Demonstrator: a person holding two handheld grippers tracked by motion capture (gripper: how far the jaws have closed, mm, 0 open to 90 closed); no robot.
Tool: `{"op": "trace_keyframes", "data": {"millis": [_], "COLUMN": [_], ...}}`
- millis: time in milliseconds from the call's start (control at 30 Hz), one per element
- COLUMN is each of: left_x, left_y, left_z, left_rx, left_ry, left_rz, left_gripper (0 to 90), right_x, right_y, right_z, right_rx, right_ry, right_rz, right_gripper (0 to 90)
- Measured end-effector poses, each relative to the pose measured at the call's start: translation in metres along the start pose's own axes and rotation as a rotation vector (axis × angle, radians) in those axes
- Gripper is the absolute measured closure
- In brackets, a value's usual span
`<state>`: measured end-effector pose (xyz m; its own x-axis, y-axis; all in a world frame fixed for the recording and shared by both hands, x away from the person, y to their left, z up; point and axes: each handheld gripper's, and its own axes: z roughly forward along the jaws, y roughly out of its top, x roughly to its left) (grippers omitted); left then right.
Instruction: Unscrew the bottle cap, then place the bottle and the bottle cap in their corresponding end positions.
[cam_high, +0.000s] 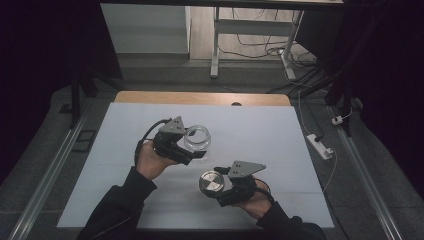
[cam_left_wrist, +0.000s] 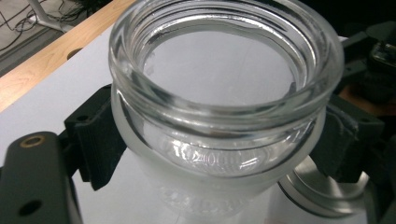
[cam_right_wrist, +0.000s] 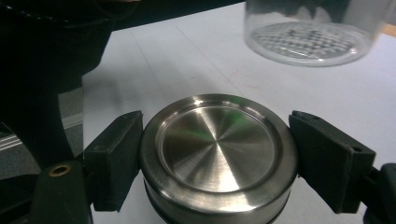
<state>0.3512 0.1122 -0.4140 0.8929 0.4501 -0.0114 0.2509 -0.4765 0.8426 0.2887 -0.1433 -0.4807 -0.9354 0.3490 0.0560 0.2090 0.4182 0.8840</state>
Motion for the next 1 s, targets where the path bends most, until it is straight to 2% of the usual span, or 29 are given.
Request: {"op": "trace_keyframes", "data": {"millis": [500,1000], "left_x": [0.017,0.043], "left_y": [-0.001,-0.010], "left_z": [0.017,0.054], "left_rx": [-0.005,0.011], "left_ry": [0.029,0.060], "left_rz": [-0.021,-0.053], "left_gripper": [15.7,15.6], "right_x": [0.004,0.001], "right_y": [-0.003,-0.017], "right_z": [0.012,0.033], "right_rx": [0.011,0.024], "right_ry": [0.020,0.038], "right_rz": [-0.010,0.010], "right_gripper": [20.0,19.9]}}
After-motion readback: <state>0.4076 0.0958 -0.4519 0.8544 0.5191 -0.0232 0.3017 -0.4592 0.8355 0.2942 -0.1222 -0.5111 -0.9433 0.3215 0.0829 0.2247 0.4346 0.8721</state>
